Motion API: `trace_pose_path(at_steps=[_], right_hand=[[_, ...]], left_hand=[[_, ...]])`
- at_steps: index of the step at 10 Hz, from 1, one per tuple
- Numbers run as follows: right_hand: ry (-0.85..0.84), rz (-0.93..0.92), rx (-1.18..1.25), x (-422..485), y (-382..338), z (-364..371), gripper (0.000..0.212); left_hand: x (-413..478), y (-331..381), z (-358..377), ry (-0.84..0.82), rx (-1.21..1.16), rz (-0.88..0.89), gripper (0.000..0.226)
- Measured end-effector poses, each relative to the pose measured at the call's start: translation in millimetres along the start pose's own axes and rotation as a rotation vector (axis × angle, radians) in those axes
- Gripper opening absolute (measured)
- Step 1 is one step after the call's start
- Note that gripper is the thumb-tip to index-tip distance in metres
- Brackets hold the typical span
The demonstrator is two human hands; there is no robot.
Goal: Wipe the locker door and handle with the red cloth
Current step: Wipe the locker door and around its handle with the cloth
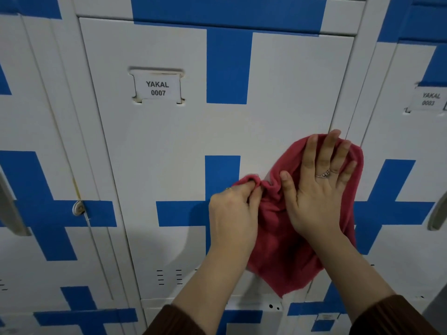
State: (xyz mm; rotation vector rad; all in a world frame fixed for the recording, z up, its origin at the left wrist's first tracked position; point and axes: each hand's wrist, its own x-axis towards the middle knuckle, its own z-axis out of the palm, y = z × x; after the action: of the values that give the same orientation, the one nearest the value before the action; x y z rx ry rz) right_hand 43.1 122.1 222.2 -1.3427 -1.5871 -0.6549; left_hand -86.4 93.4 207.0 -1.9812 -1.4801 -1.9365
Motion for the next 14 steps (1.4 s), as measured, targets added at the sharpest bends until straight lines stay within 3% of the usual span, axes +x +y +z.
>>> trace_pose_path(at_steps=[2,4,6,8,11,14], right_hand=[[0.003,-0.004,-0.02,0,0,0,0.065],[0.003,-0.011,-0.026,-1,0,-1,0.066],[0.015,-0.004,-0.028,0,1,1,0.066],[0.016,-0.011,-0.027,0,1,2,0.065],[0.024,-0.006,-0.029,0,1,3,0.065],[0.034,-0.012,-0.027,0,1,3,0.064]], left_hand=[[-16,-7,-4,-0.147,0.016,-0.089,0.025],[10,10,-8,-0.059,0.011,-0.008,0.035],[-7,1,-6,-0.079,-0.021,-0.063,0.029],[5,8,-4,0.004,0.0,-0.021,0.032],[2,6,-13,-0.17,-0.027,-0.116,0.019],[2,14,-13,-0.173,-0.063,-0.126,0.036]])
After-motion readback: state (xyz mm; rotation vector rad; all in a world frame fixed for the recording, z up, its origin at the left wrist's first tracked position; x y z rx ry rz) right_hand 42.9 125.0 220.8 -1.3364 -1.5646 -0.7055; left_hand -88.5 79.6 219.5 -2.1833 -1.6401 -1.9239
